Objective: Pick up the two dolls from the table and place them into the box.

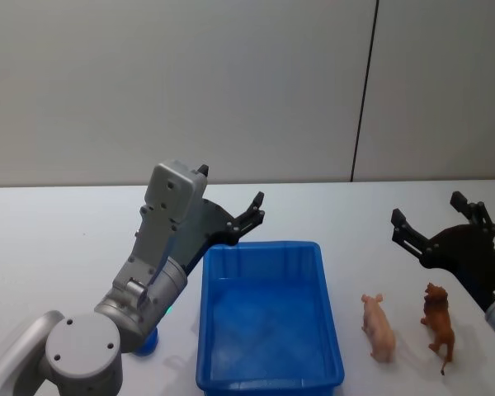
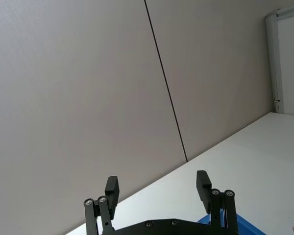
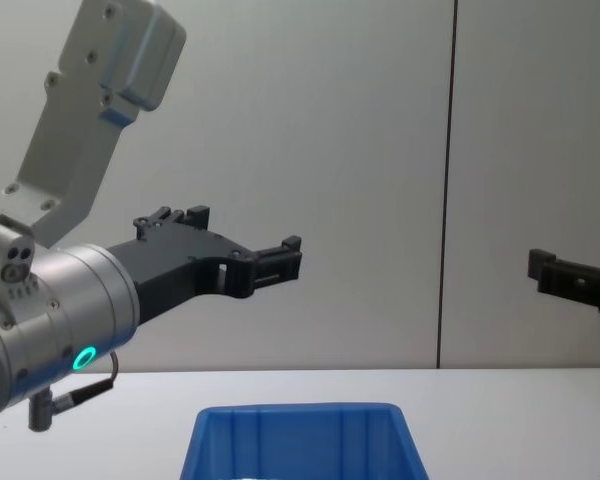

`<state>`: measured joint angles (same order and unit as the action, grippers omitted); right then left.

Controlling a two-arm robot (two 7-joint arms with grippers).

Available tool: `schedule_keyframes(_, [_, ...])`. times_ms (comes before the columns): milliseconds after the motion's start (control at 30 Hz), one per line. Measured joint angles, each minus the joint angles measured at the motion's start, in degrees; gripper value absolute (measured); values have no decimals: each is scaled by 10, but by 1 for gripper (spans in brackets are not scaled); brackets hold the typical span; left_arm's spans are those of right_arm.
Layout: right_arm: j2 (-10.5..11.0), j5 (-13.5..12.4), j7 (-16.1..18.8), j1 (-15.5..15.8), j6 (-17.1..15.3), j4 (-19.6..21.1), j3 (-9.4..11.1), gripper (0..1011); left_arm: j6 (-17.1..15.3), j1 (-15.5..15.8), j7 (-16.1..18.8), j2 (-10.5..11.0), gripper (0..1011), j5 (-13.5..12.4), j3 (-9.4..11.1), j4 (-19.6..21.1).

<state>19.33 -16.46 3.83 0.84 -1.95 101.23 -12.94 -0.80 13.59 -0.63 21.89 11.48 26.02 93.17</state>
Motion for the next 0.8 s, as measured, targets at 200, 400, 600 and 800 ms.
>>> schedule_keyframes(200, [0, 0, 0, 0, 0, 0, 0, 1002, 0, 0, 0, 0, 1000, 0, 0, 0])
schedule_keyframes(400, [0, 0, 0, 0, 0, 0, 0, 1002, 0, 0, 0, 0, 1000, 0, 0, 0])
schedule_keyframes(600, [0, 0, 0, 0, 0, 0, 0, 1002, 0, 0, 0, 0, 1000, 0, 0, 0])
schedule_keyframes(800, [0, 0, 0, 0, 0, 0, 0, 1003, 0, 0, 0, 0, 1000, 0, 0, 0])
